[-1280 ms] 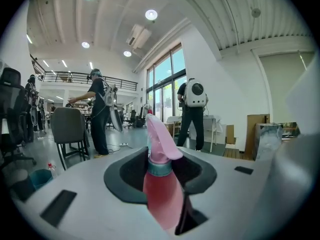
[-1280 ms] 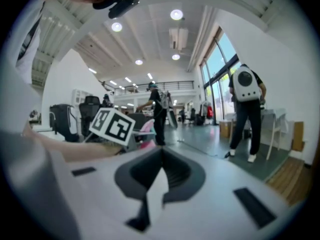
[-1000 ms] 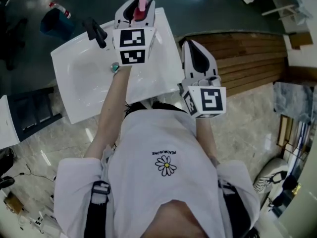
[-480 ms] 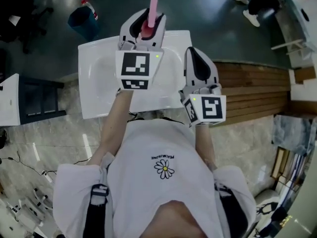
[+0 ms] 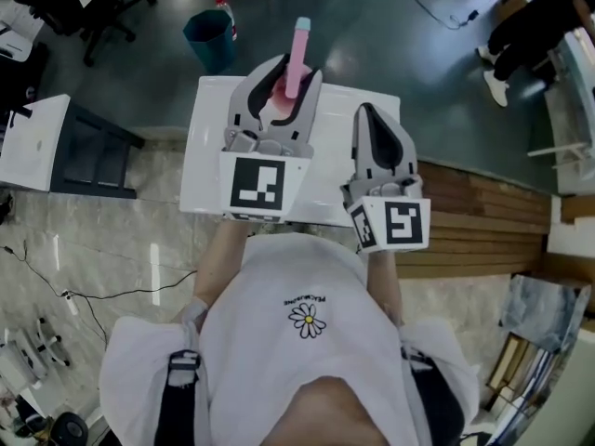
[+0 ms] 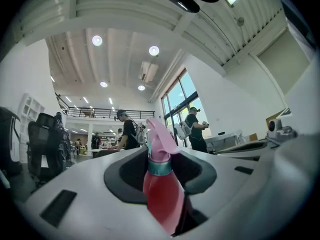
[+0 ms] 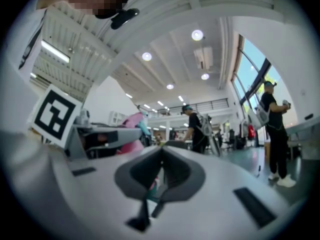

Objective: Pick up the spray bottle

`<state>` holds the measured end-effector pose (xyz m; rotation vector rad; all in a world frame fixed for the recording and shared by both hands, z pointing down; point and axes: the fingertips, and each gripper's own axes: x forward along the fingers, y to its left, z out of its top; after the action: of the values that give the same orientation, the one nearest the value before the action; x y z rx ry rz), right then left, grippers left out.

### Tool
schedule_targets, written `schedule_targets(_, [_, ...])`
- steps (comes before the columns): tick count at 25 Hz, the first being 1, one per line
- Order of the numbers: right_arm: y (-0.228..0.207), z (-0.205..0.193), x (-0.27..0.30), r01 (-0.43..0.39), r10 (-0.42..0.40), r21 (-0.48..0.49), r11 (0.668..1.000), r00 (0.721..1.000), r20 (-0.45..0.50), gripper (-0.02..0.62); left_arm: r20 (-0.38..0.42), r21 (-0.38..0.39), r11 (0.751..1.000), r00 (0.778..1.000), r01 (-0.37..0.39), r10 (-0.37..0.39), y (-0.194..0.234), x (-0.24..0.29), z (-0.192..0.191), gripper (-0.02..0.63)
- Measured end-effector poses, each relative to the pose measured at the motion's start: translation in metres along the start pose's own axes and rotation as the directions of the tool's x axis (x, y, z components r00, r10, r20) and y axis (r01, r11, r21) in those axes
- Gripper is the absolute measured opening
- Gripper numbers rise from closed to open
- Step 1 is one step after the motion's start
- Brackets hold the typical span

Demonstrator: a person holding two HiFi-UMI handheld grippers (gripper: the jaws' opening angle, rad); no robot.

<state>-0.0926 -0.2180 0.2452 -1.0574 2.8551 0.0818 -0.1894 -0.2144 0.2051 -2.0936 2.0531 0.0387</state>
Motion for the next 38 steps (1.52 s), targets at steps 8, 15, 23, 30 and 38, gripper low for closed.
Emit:
schedule_targets(8, [0.024, -0.004, 0.01, -0.027, 0.027, 0.005, 1.0, 1.0, -0.011, 0.029, -0.026, -0.047, 0.997, 0.998, -0.061, 0.059, 0.025, -0.044, -0.004, 0.155])
schedule_targets(15, [0.034, -0.013, 0.012, -0.033, 0.033, 0.021, 0.999, 0.999, -0.034, 0.029, -0.058, -0.057, 0.994, 0.995, -0.089, 0.086, 0.033, -0.06, -0.018, 0.155])
schedule_targets(23, [0.044, -0.011, 0.012, -0.04, 0.041, 0.018, 0.999, 0.999, -0.033, 0.029, -0.047, -0.065, 0.993, 0.994, -0.1, 0.097, 0.043, -0.063, -0.015, 0.155])
schedule_targets(30, [0.044, -0.011, 0.012, -0.03, 0.032, 0.033, 0.999, 0.999, -0.039, 0.029, -0.044, -0.08, 0.993, 0.995, -0.089, 0.085, 0.043, -0.065, -0.014, 0.155])
schedule_targets(38, [0.041, -0.018, 0.008, -0.008, 0.008, 0.002, 1.0, 0.998, -0.068, 0.029, -0.04, -0.084, 0.993, 0.996, -0.085, 0.082, 0.042, -0.067, -0.015, 0.155])
